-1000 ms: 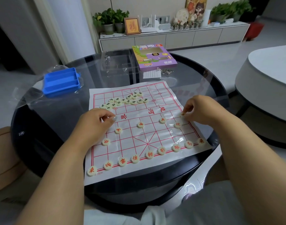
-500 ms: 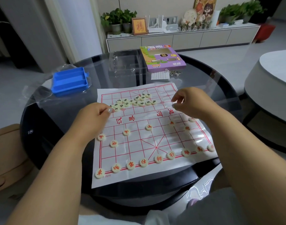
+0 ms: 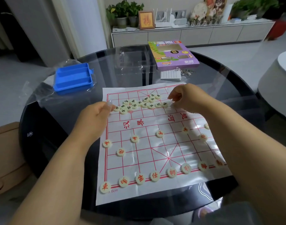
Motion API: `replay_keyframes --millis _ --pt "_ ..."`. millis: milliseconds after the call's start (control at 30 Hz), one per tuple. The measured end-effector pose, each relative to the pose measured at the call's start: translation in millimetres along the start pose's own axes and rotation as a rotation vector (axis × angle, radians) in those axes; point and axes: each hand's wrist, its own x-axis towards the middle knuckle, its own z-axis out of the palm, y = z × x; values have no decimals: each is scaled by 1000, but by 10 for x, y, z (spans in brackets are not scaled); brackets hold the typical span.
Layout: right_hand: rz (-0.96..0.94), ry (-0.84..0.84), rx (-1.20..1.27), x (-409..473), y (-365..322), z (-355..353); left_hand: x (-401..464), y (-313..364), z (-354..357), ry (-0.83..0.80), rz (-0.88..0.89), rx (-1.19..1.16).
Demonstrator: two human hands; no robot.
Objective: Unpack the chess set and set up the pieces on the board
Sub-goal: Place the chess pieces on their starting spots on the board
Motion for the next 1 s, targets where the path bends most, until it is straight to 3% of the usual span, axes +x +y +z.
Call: replay_keyframes --millis 667,1000 --pt "-36 76 205 432 -235 159 71 -156 8 -29 7 -66" --pt "-146 -44 143 414 -423 367 88 -181 7 -22 -3 -128"
